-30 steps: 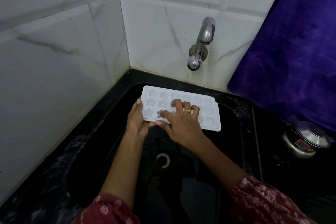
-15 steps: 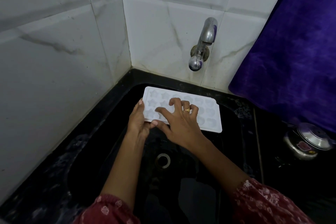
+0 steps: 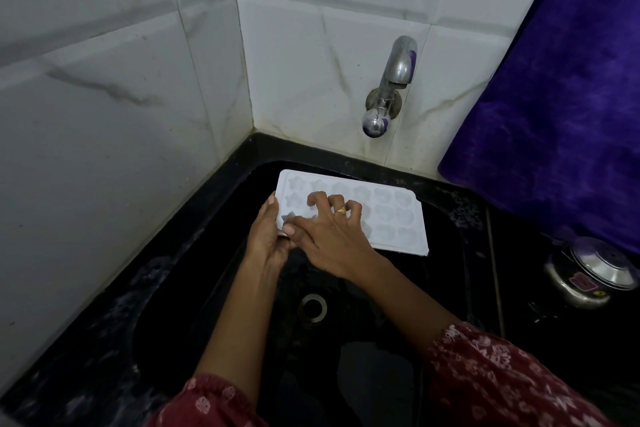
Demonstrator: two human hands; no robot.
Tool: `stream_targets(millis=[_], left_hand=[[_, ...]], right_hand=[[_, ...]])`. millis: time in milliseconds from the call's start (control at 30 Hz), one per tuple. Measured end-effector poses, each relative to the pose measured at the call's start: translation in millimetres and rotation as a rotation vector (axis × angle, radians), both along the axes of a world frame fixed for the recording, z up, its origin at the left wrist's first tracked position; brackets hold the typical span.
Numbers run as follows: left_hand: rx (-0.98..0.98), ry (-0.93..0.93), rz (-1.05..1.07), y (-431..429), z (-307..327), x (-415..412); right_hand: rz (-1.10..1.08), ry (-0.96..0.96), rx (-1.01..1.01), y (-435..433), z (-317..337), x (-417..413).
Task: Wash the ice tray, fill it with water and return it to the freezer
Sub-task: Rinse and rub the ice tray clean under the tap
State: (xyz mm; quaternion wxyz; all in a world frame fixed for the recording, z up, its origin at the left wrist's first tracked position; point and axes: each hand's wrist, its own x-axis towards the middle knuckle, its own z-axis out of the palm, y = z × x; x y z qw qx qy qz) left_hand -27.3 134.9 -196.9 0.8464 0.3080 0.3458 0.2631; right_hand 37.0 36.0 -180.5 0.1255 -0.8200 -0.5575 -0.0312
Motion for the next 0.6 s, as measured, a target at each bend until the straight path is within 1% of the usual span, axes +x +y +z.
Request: stream_targets(millis=[100, 200, 300, 367, 467, 533, 600], left_hand=[[-0.005, 0.0, 0.0, 1, 0, 0], [0.019, 0.013, -0.011, 0, -1, 1], [0.022, -0.017, -0.01, 0, -1, 1], [0.023, -0.038, -0.014, 2, -2, 0], [0.035, -0.013, -0.039, 3, -4, -2], [0.02, -0.021, -0.05, 4, -5, -2], [0.004, -0.001, -0.037, 7, -6, -4]], right_hand=[[0.007, 0.002, 0.015, 0, -3, 1], [-0.021, -0.046, 0.018, 4, -3, 1], [-0.033, -0.063, 0.02, 6, -4, -3], [-0.024, -0.009, 0.037, 6, -4, -5], [-0.02, 0.144, 0.054, 5, 2, -3], [-0.079, 0.205, 0.11, -1, 6, 8], [-0.272, 0.175, 0.196, -13, 10, 27]])
